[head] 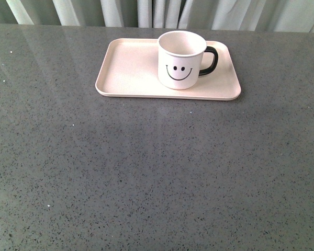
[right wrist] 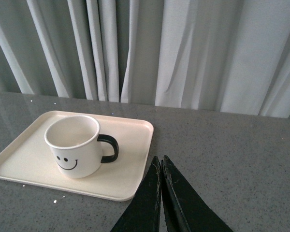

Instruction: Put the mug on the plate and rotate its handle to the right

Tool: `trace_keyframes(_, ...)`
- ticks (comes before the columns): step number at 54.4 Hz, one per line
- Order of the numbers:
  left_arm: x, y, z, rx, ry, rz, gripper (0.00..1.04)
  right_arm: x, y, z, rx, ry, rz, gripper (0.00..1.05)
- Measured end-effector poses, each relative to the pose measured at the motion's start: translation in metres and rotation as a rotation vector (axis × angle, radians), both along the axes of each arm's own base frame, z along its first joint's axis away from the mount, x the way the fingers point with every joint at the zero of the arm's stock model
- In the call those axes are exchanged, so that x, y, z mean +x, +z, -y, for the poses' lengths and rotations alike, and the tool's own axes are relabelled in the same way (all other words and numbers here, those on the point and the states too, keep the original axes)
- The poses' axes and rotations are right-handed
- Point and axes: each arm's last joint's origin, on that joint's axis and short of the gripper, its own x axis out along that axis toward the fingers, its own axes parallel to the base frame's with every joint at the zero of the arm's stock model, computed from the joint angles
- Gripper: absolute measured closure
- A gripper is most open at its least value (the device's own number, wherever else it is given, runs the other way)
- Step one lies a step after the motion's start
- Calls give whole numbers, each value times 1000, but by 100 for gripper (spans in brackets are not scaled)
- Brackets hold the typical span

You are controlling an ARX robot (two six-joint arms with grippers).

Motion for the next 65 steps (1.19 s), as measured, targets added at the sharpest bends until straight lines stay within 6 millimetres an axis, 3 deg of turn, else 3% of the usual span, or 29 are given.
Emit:
trace_keyframes(7, 0, 0, 0, 0, 0, 0, 9, -23, -12, 0, 0, 2, -13, 103)
trace_keyframes(30, 0, 0, 0, 0, 0, 0, 9, -64, -10, 0, 0, 1, -6, 103)
trace_keyframes(65, 0, 0, 0, 0, 0, 0, 9, -93, 0, 0, 0, 1, 26, 103)
